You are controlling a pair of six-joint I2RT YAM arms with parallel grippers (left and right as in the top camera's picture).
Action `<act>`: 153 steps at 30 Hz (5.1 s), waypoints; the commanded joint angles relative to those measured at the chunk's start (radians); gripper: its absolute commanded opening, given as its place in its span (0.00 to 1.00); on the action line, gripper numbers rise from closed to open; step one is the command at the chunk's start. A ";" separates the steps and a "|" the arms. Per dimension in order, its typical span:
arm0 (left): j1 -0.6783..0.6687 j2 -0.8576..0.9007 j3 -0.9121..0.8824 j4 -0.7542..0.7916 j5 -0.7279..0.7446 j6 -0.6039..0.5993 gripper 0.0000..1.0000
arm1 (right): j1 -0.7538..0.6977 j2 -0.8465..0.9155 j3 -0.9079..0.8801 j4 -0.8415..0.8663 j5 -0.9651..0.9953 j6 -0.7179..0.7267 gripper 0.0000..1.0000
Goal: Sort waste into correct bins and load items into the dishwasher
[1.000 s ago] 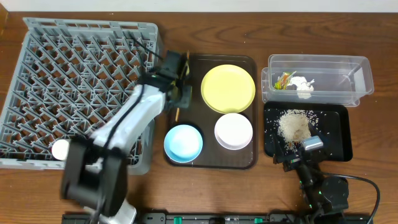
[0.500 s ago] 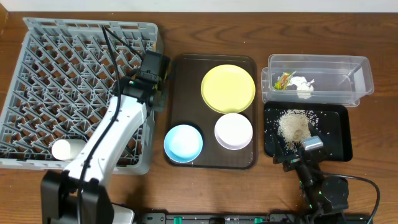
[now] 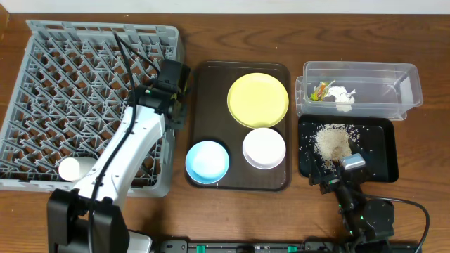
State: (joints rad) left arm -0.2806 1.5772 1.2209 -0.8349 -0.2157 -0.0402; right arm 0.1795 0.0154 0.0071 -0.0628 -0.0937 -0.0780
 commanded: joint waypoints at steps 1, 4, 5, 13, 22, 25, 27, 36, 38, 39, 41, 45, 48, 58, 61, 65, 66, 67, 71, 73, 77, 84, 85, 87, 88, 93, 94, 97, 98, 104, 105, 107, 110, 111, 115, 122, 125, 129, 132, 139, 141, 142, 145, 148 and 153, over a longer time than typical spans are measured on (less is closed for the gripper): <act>-0.008 -0.078 0.046 0.003 0.272 -0.044 0.41 | -0.009 -0.008 -0.002 -0.004 -0.004 -0.009 0.99; -0.031 -0.109 0.045 0.005 0.483 -0.059 0.41 | -0.009 -0.008 -0.002 -0.004 -0.004 -0.009 0.99; -0.047 -0.112 0.045 0.000 0.512 -0.091 0.40 | -0.009 -0.008 -0.002 -0.004 -0.004 -0.009 0.99; -0.219 -0.072 -0.018 -0.044 0.404 -0.361 0.36 | -0.009 -0.008 -0.002 -0.004 -0.004 -0.009 0.99; -0.340 0.013 -0.178 0.102 0.271 -0.635 0.36 | -0.009 -0.008 -0.002 -0.004 -0.004 -0.009 0.99; -0.364 0.071 -0.192 0.150 0.275 -0.634 0.36 | -0.009 -0.008 -0.002 -0.004 -0.004 -0.009 0.99; -0.383 0.112 -0.192 0.156 0.278 -0.634 0.36 | -0.009 -0.008 -0.002 -0.004 -0.004 -0.009 0.99; -0.399 0.156 -0.192 0.178 0.278 -0.629 0.08 | -0.009 -0.008 -0.002 -0.004 -0.004 -0.009 0.99; -0.399 0.156 -0.191 0.198 0.278 -0.597 0.08 | -0.009 -0.008 -0.002 -0.004 -0.004 -0.009 0.99; -0.399 0.156 -0.188 0.206 0.278 -0.579 0.08 | -0.009 -0.008 -0.002 -0.004 -0.004 -0.009 0.99; -0.399 0.156 -0.187 0.232 0.258 -0.541 0.08 | -0.009 -0.008 -0.002 -0.004 -0.004 -0.009 0.99; -0.399 0.156 -0.187 0.269 0.103 -0.482 0.11 | -0.009 -0.008 -0.002 -0.004 -0.004 -0.009 0.99; -0.399 0.157 -0.187 0.294 0.010 -0.432 0.15 | -0.009 -0.008 -0.002 -0.004 -0.004 -0.009 0.99; -0.399 0.159 -0.169 0.308 0.093 -0.375 0.37 | -0.009 -0.008 -0.002 -0.004 -0.004 -0.009 0.99; -0.399 0.139 -0.126 0.276 0.261 -0.375 0.42 | -0.009 -0.008 -0.002 -0.004 -0.004 -0.009 0.99; -0.392 0.082 -0.067 0.213 0.428 -0.375 0.44 | -0.009 -0.008 -0.002 -0.004 -0.004 -0.009 0.99; -0.388 0.064 -0.062 0.211 0.453 -0.375 0.45 | -0.009 -0.008 -0.002 -0.004 -0.004 -0.009 0.99; -0.383 0.040 -0.061 0.212 0.471 -0.375 0.47 | -0.009 -0.008 -0.002 -0.004 -0.004 -0.009 0.99; -0.358 -0.001 -0.061 0.219 0.470 -0.359 0.50 | -0.009 -0.008 -0.002 -0.004 -0.004 -0.009 0.99; -0.348 0.007 -0.067 0.229 0.471 -0.352 0.50 | -0.009 -0.008 -0.002 -0.004 -0.004 -0.009 0.99; -0.336 0.046 -0.097 0.306 0.591 -0.328 0.50 | -0.009 -0.008 -0.002 -0.004 -0.004 -0.009 0.99; -0.335 0.163 -0.101 0.321 0.628 -0.317 0.50 | -0.009 -0.008 -0.002 -0.004 -0.004 -0.009 0.99; -0.335 0.176 -0.101 0.322 0.628 -0.310 0.50 | -0.009 -0.008 -0.002 -0.004 -0.004 -0.009 0.99; -0.335 0.206 -0.101 0.323 0.632 -0.308 0.50 | -0.009 -0.008 -0.002 -0.004 -0.004 -0.009 0.99; -0.335 0.220 -0.101 0.328 0.647 -0.307 0.50 | -0.009 -0.008 -0.002 -0.004 -0.004 -0.009 0.99; -0.335 0.313 -0.101 0.383 0.757 -0.293 0.43 | -0.009 -0.008 -0.002 -0.004 -0.004 -0.009 0.99; -0.335 0.331 -0.101 0.393 0.772 -0.293 0.40 | -0.009 -0.008 -0.002 -0.004 -0.004 -0.009 0.99; -0.328 0.373 -0.101 0.408 0.807 -0.293 0.27 | -0.009 -0.008 -0.002 -0.004 -0.004 -0.009 0.99; -0.325 0.377 -0.101 0.408 0.812 -0.293 0.21 | -0.009 -0.008 -0.002 -0.004 -0.004 -0.009 0.99; -0.279 0.322 -0.083 0.392 0.866 -0.297 0.08 | -0.009 -0.008 -0.002 -0.004 -0.004 -0.009 0.99; -0.265 0.297 -0.074 0.376 0.879 -0.297 0.08 | -0.009 -0.008 -0.002 -0.004 -0.004 -0.009 0.99; -0.236 0.240 -0.054 0.338 0.881 -0.296 0.08 | -0.009 -0.008 -0.002 -0.004 -0.004 -0.009 0.99; -0.163 0.113 -0.024 0.283 0.875 -0.263 0.08 | -0.009 -0.008 -0.002 -0.004 -0.004 -0.009 0.99; -0.137 0.072 -0.016 0.266 0.849 -0.254 0.08 | -0.009 -0.008 -0.002 -0.004 -0.004 -0.009 0.99; -0.021 -0.101 -0.002 0.180 0.502 -0.240 0.08 | -0.009 -0.008 -0.002 -0.004 -0.004 -0.009 0.99; 0.128 -0.260 -0.002 0.113 -0.261 -0.241 0.08 | -0.009 -0.008 -0.002 -0.004 -0.004 -0.009 0.99; 0.165 -0.250 -0.006 0.119 -0.444 -0.240 0.08 | -0.009 -0.008 -0.002 -0.004 -0.004 -0.009 0.99; 0.202 -0.186 -0.008 0.133 -0.563 -0.222 0.08 | -0.009 -0.008 -0.002 -0.004 -0.004 -0.009 0.99; 0.217 -0.112 -0.009 0.167 -0.625 -0.193 0.08 | -0.009 -0.008 -0.002 -0.004 -0.004 -0.009 0.99; 0.206 0.042 -0.009 0.243 -0.639 -0.042 0.08 | -0.009 -0.008 -0.002 -0.004 -0.004 -0.009 0.99; 0.200 0.068 -0.009 0.242 -0.639 -0.042 0.08 | -0.009 -0.008 -0.002 -0.004 -0.004 -0.009 0.99; 0.200 0.077 -0.009 0.243 -0.639 -0.042 0.08 | -0.009 -0.008 -0.002 -0.004 -0.004 -0.009 0.99; 0.194 0.097 -0.009 0.242 -0.650 -0.042 0.08 | -0.009 -0.008 -0.002 -0.004 -0.004 -0.009 0.99; 0.172 0.102 -0.009 0.241 -0.651 -0.042 0.08 | -0.009 -0.008 -0.002 -0.004 -0.004 -0.009 0.99; 0.103 0.102 -0.009 0.234 -0.770 -0.042 0.08 | -0.009 -0.008 -0.002 -0.004 -0.004 -0.009 0.99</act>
State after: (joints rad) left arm -0.1425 1.6657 1.2125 -0.5964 -0.8890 -0.0956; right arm 0.1795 0.0147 0.0071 -0.0628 -0.0940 -0.0776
